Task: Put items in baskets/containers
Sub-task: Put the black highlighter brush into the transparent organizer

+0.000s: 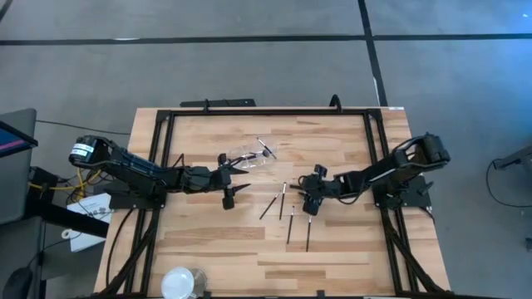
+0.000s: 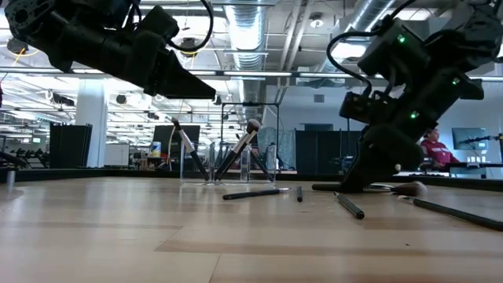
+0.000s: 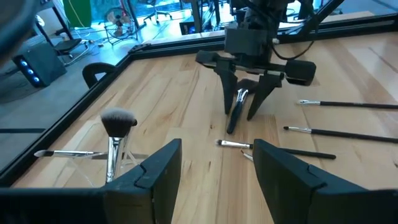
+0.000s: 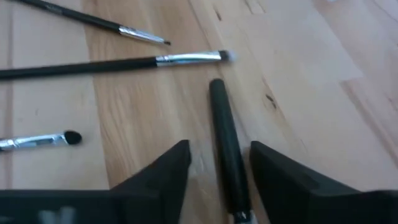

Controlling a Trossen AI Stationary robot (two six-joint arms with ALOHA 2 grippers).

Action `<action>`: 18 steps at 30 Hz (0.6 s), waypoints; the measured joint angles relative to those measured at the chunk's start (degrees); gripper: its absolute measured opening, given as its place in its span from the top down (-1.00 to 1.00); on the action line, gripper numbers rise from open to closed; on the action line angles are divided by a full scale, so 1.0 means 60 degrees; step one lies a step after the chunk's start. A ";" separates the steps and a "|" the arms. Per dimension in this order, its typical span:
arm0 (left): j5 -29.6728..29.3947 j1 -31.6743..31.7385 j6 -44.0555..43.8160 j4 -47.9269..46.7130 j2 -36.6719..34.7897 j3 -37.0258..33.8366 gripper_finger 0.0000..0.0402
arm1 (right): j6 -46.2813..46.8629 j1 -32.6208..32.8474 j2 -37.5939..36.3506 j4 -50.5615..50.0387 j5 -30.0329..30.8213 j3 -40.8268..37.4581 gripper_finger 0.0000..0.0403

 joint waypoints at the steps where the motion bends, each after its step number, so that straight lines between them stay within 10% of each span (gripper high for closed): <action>1: 0.0000 0.0000 -0.0029 0.0000 0.0000 0.0000 0.03 | -0.0002 0.0000 0.0062 0.0099 -0.0050 0.0000 0.26; 7: 0.0183 0.0000 -0.0230 0.0002 0.0000 0.0000 0.03 | -0.0063 -0.0025 0.0143 0.0281 -0.0420 0.0000 0.85; 18: 0.2599 -0.0104 -0.1684 0.0687 0.0596 0.0097 0.03 | -0.0846 -0.0040 0.0336 0.2245 -0.0922 0.0668 0.81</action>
